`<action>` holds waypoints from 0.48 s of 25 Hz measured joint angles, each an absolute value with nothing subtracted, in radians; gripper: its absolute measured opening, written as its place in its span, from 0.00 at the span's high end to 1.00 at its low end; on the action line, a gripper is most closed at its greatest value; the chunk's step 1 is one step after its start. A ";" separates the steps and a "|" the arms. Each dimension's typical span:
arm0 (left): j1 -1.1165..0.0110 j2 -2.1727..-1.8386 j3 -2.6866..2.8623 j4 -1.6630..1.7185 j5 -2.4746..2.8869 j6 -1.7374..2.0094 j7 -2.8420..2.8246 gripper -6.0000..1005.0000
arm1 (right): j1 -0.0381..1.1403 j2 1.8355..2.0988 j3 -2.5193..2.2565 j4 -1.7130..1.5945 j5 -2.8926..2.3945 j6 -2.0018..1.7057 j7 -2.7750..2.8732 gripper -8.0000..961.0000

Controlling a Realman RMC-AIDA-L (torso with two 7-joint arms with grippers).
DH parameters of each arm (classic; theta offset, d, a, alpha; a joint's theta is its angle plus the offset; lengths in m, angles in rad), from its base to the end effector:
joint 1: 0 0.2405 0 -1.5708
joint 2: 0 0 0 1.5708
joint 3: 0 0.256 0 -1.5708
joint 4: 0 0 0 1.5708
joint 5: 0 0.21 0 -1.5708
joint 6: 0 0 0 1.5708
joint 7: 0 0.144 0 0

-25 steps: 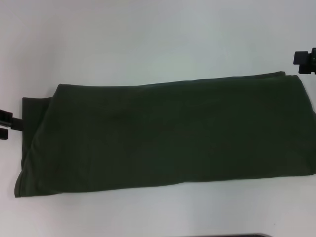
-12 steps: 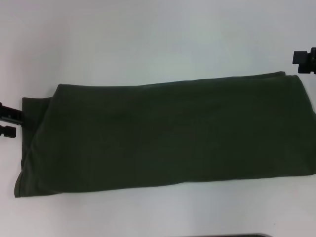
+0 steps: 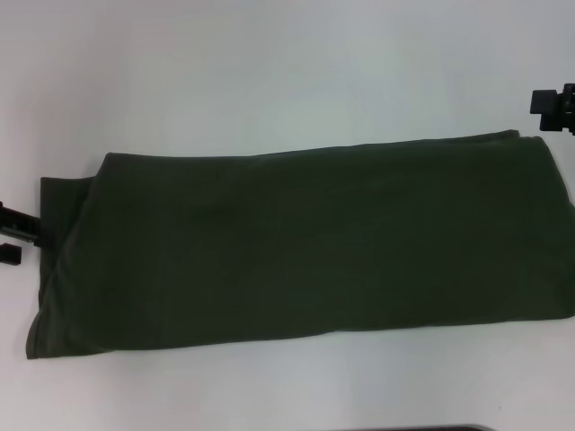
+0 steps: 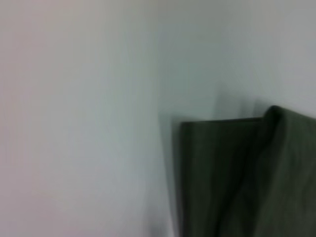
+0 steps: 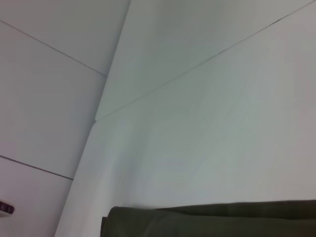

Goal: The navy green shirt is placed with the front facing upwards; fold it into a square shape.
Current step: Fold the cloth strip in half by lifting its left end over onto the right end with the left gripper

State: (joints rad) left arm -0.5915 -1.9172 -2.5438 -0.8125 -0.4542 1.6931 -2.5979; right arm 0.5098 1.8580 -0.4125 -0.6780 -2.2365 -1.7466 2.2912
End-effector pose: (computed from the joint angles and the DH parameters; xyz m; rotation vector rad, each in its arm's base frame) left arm -0.3330 0.3210 0.0838 -2.0279 -2.0693 0.1181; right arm 0.3213 0.3186 0.1107 -2.2226 1.8455 0.6843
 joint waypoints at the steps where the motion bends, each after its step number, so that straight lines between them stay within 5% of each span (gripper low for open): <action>1: -0.591 -1.920 -2.544 -0.812 -0.450 1.689 -2.601 0.39 | 0.510 1.858 -0.413 -0.678 -2.236 -1.747 2.291 0.31; 12: -0.590 -1.942 -2.544 -0.810 -0.434 1.645 -2.617 0.40 | 0.503 1.858 -0.406 -0.677 -2.236 -1.745 2.291 0.31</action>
State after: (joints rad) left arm -0.5900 -1.9418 -2.5445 -0.8102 -0.4341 1.6453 -2.6170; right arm 0.5026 1.8576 -0.4064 -0.6766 -2.2365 -1.7455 2.2914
